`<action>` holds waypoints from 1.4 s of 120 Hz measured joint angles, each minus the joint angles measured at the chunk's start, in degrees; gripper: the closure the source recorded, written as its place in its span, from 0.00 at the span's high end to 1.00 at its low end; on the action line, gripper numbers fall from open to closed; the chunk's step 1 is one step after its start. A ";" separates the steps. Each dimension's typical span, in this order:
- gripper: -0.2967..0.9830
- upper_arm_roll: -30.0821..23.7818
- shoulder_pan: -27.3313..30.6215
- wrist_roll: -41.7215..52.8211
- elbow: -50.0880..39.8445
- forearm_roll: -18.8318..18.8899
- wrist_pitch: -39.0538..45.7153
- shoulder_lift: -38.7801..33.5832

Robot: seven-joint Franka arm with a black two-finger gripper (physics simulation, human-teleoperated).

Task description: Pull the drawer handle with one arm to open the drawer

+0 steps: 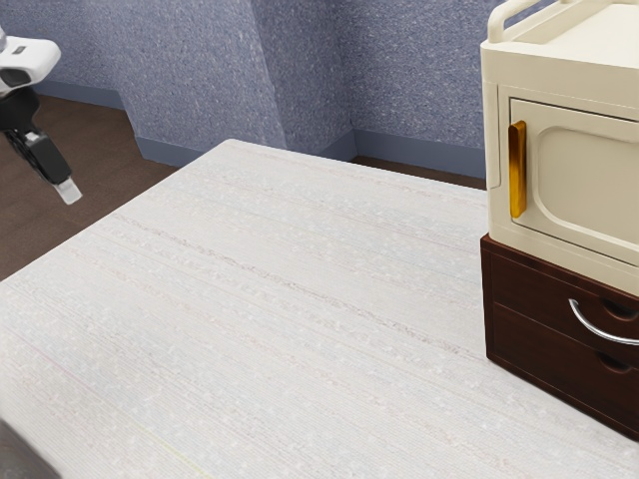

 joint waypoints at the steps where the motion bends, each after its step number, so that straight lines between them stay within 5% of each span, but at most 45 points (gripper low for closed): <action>1: 0.77 0.00 -0.04 0.18 0.00 -0.01 0.00 0.00; 40: 0.77 -0.45 -0.59 5.41 2.41 0.69 -0.21 -0.90; 70: 0.77 -2.85 -16.87 7.94 2.11 1.84 -5.56 -9.83; 104: 0.77 -3.26 -19.66 11.54 0.99 4.74 -8.56 -8.02; 131: 0.77 -23.82 -8.40 14.15 -14.46 11.81 -5.51 -15.17; 168: 0.77 -37.24 -2.32 18.71 -26.95 12.07 6.23 -18.66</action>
